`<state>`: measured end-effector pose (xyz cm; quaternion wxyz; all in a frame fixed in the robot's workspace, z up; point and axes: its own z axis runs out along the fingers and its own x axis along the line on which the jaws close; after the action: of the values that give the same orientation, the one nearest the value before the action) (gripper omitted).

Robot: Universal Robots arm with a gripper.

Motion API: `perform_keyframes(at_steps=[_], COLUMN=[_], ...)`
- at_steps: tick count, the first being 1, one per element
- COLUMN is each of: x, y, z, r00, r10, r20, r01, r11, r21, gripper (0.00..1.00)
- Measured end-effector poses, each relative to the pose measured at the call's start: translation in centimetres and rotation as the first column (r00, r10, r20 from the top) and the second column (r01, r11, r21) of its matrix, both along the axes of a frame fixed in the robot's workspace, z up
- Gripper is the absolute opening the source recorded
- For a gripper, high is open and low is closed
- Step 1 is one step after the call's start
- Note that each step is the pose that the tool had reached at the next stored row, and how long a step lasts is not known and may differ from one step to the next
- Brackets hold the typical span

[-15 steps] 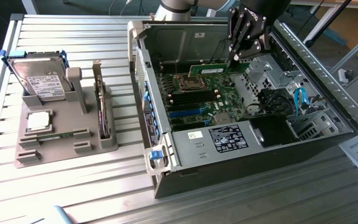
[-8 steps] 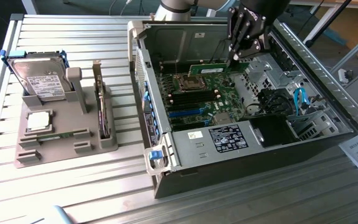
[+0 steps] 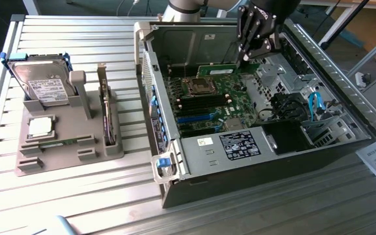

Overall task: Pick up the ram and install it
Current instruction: 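Pick up the ram and move it above insertion slot, then insert the ram into the slot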

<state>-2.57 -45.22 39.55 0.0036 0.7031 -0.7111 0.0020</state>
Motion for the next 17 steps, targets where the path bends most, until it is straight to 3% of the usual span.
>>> perform_keyframes(at_steps=[4,17], x=[0.00,0.00], y=[0.54,0.56], z=[-0.05,-0.06], r00=[1.0000,1.0000], r10=[0.000,0.000], r20=[0.0001,0.0000], r01=[0.000,0.000], r11=[1.0000,1.0000], r21=[0.0000,0.0026], gripper=[0.12,0.12])
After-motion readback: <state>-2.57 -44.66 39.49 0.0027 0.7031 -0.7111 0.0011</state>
